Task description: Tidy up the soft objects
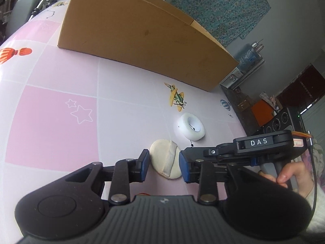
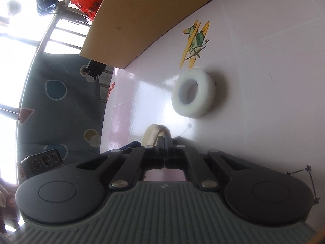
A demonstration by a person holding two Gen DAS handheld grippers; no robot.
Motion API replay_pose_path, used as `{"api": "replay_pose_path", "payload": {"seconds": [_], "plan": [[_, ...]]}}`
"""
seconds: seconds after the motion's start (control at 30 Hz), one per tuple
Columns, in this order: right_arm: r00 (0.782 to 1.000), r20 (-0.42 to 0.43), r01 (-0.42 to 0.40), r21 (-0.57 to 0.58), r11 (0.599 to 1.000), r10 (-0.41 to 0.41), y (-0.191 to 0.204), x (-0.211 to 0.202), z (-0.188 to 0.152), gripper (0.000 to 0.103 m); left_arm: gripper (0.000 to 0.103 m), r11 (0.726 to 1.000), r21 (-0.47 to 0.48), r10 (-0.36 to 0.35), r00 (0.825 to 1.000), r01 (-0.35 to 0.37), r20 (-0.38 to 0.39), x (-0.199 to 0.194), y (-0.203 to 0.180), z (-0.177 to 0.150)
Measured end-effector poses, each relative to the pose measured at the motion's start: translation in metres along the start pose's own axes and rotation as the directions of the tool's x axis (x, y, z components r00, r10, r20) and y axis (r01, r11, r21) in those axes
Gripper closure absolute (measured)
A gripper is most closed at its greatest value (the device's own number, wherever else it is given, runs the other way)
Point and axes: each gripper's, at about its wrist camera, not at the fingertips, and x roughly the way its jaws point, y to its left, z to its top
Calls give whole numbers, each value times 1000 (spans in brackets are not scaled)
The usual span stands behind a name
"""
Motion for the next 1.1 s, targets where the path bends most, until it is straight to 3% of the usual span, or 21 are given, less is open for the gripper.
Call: {"api": "replay_pose_path", "payload": {"seconds": [0.1,0.2,0.23,0.33,0.47,0.53,0.67,0.73,0.87,1.1], "plan": [[1000,-4,-11,-19,1000,11,0,0,1,103,75,999,41,-4,1000,5,-10,4,-1,5],[999,-6,-48,32,998,48,-13,-2,4,103,80,998,-27,-64,998,63,-24,4,13,6],[998,-7,-62,55,997,62,-16,-2,4,103,87,994,-60,-97,995,95,-33,5,20,4],[995,-4,-99,106,989,100,-27,-6,3,103,89,966,-179,-200,978,186,-63,9,36,-2],[995,4,-97,30,995,97,-20,-10,-4,103,90,953,-223,-220,974,204,-48,11,40,-8],[995,4,-99,24,995,99,-18,-11,-7,102,96,946,-248,-223,974,207,-37,9,43,-11],[995,1,-99,17,995,99,-15,-6,-7,103,97,956,-221,-204,978,191,-39,5,37,-12],[996,5,-88,15,996,88,-12,-6,-8,103,97,944,-245,-237,971,222,-33,2,36,-9],[992,24,-122,7,993,121,-6,-14,-8,103,97,945,-225,-247,969,236,-23,-8,25,5],[967,143,-205,-67,977,213,22,-68,22,103,97,928,-142,-341,939,344,46,-17,-11,74]]}}
